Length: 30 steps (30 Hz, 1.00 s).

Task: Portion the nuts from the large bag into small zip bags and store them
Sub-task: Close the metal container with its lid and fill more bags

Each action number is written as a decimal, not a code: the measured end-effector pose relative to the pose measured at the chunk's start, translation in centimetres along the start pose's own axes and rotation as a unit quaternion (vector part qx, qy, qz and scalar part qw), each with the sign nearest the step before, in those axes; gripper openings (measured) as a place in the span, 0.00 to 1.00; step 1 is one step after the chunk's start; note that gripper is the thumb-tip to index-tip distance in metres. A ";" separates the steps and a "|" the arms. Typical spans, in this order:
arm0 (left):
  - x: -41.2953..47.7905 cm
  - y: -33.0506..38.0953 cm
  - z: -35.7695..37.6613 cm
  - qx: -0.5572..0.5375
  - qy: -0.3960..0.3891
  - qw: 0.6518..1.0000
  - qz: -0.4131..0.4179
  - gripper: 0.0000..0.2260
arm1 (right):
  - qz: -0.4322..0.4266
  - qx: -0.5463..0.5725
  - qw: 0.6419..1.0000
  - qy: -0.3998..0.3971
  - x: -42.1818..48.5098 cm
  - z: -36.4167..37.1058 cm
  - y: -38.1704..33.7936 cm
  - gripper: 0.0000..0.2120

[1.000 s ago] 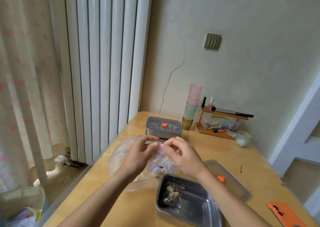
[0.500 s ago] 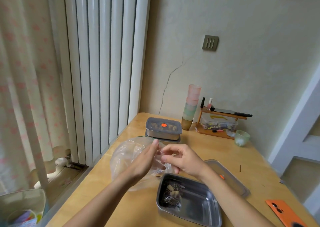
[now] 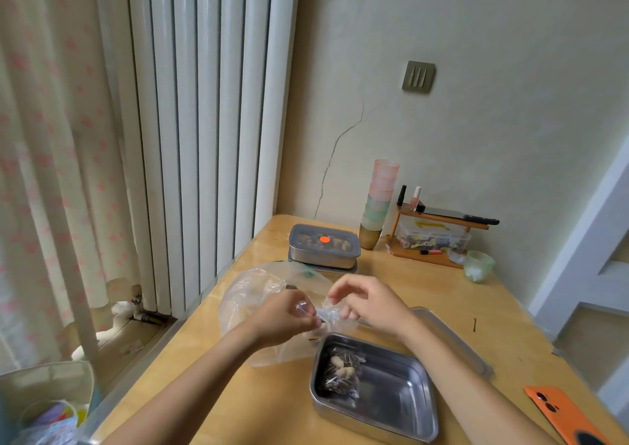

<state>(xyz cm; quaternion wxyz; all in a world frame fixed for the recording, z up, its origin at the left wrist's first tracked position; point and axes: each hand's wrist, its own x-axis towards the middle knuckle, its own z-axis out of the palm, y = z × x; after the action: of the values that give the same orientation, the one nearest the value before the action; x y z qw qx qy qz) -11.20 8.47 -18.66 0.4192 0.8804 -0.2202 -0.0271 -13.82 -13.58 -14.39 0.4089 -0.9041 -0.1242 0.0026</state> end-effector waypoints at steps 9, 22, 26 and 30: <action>0.1 -1.9 0.2 0.119 0.079 0.985 -0.097 0.21 | 0.204 -0.291 0.930 -0.096 1.6 -1.5 7.1 0.02; 0.6 -2.4 1.3 0.189 0.003 0.977 -0.094 0.16 | 0.067 0.222 0.970 0.074 2.2 -3.7 -0.6 0.13; 0.8 -2.1 2.0 0.182 -0.013 0.978 -0.096 0.16 | 0.047 0.228 0.968 0.093 3.6 1.9 -1.1 0.09; 0.7 -2.3 2.1 0.178 -0.029 0.979 -0.097 0.14 | 0.067 0.028 0.997 0.036 4.8 6.7 0.6 0.13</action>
<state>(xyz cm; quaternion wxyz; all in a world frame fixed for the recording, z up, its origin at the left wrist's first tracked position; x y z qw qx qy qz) -10.24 7.96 -21.63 0.2444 0.9570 -0.1466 -0.0534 -9.71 -7.95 -18.81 0.4369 -0.8982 -0.0488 0.0005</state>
